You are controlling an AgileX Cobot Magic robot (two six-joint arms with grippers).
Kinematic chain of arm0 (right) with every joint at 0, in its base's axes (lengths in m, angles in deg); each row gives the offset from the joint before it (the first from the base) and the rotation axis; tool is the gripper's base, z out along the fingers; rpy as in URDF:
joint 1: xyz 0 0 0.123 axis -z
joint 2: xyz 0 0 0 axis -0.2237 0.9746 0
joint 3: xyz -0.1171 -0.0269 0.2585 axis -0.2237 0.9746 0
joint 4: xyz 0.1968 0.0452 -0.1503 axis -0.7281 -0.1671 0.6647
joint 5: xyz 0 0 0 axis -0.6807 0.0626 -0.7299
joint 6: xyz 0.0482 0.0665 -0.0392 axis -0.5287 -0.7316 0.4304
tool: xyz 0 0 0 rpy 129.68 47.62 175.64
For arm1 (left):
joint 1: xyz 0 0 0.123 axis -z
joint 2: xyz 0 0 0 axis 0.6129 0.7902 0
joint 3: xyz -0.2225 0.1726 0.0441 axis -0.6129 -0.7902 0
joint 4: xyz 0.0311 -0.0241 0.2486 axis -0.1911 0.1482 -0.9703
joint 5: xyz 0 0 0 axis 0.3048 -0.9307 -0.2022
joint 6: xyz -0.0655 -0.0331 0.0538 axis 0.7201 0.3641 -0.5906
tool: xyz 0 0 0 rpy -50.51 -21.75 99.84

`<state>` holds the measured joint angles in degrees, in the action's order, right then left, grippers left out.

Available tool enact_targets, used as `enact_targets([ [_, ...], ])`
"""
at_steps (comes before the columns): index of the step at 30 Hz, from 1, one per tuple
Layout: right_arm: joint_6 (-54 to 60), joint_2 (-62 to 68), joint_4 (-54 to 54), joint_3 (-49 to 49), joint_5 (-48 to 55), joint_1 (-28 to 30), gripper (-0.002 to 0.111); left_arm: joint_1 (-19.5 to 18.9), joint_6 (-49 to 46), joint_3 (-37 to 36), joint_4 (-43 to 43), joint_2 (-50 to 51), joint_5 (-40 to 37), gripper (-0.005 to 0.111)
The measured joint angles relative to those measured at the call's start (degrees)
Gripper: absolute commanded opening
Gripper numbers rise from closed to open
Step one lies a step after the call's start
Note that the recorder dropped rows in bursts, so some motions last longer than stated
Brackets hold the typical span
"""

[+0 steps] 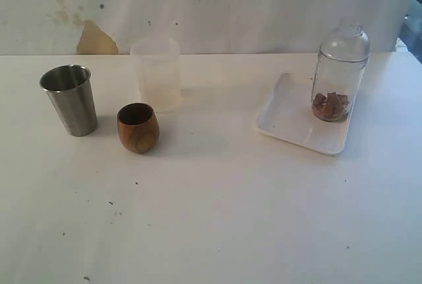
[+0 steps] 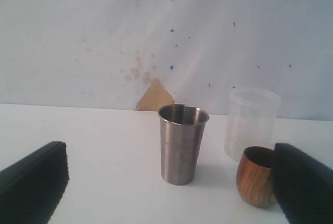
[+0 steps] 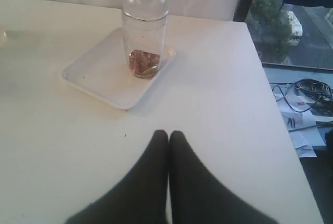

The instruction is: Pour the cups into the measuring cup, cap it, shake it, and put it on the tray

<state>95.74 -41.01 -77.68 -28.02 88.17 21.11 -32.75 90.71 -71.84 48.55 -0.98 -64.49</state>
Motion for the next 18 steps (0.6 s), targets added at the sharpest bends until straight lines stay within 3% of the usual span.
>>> enact_targets([
  [9, 0.12, -15.03, 0.00, 5.11, 5.18, -2.21, 0.000, 0.00, 0.00, 0.00, 0.00, 0.00, 0.00, 0.105],
  [18, 0.12, -16.04, -0.62, 5.11, 4.55, -3.48, 0.000, 0.00, 0.00, 0.00, 0.00, 0.00, 0.00, 0.105],
])
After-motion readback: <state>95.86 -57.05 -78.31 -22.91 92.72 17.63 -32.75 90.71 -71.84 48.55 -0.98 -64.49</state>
